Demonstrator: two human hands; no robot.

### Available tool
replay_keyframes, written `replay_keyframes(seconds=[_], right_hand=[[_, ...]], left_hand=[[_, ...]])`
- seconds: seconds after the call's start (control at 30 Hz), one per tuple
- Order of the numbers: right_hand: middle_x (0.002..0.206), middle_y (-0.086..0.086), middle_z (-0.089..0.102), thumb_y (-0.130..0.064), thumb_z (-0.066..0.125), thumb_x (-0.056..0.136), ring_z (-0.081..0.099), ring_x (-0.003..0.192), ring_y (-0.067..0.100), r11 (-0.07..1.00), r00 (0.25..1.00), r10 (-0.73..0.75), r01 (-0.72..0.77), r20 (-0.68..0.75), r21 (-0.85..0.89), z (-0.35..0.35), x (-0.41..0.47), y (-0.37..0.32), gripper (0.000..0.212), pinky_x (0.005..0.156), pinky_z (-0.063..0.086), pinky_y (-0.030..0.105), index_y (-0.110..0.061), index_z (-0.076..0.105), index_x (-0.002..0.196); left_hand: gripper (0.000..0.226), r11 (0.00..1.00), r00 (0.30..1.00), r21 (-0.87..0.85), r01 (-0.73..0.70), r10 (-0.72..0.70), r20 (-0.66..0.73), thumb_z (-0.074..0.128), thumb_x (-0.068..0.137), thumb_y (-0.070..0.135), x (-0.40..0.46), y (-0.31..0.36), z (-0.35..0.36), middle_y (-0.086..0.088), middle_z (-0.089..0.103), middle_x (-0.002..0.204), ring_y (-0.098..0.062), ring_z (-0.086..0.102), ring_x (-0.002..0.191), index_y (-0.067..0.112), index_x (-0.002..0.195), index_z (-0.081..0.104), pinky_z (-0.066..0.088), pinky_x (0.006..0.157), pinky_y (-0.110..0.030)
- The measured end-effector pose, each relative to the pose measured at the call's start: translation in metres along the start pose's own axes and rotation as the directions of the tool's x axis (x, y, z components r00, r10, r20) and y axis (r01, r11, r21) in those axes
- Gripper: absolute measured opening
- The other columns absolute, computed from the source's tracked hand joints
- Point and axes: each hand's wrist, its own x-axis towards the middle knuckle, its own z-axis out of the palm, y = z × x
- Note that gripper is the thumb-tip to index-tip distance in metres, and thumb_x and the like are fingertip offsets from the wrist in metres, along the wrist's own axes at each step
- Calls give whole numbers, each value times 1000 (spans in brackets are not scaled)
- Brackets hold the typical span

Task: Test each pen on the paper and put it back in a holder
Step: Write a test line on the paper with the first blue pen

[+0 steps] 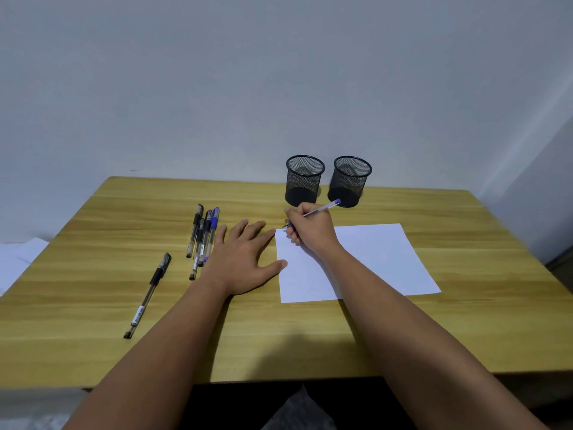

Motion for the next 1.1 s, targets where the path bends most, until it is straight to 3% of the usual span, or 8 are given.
replay_keyframes(seconds=[0.2, 0.37, 0.77, 0.93, 1.1], right_hand=[[56, 17, 55, -11, 67, 100, 55, 46, 22, 992, 996, -87, 88, 13, -89, -1, -3, 3, 36, 46, 43, 28, -6, 52, 68], [51, 9, 55, -19, 69, 100, 56, 49, 27, 968, 985, -171, 173, 29, -180, 0, -4, 13, 43, 50, 44, 33, -17, 52, 60], [57, 11, 64, -22, 74, 99, 61, 54, 25, 964, 986, -156, 165, 62, -208, -2, 1, 18, 37, 55, 49, 36, -11, 61, 66], [57, 7, 66, -24, 76, 98, 63, 52, 22, 948, 981, -178, 191, 73, -253, -1, 1, 19, 36, 54, 50, 33, 1, 64, 75], [58, 10, 66, -23, 74, 98, 63, 53, 22, 935, 976, -203, 218, 81, -279, -2, 2, 20, 36, 54, 50, 33, -3, 62, 71]], left_hand=[[83, 1000, 1000, 1, -1, 1, -6, 33, 84, 84, 0, -1, 1, 11, 25, 166, -21, 11, 155, 41, 155, 29, 4, 123, -59], [80, 1000, 1000, 12, -10, 10, 1, 32, 85, 83, 0, -2, 3, 11, 24, 166, -21, 10, 156, 43, 155, 28, 3, 123, -59], [82, 1000, 1000, 22, -14, 14, -3, 28, 85, 84, 1, -4, 4, 11, 23, 166, -22, 10, 156, 43, 156, 27, 2, 123, -60], [79, 999, 1000, 31, -15, 15, -3, 29, 85, 83, 0, -3, 4, 11, 23, 166, -22, 10, 156, 45, 155, 27, 3, 122, -60], [80, 999, 1000, 44, -16, 16, 0, 28, 85, 84, 1, -4, 4, 10, 23, 166, -22, 10, 156, 45, 155, 27, 3, 122, -61]])
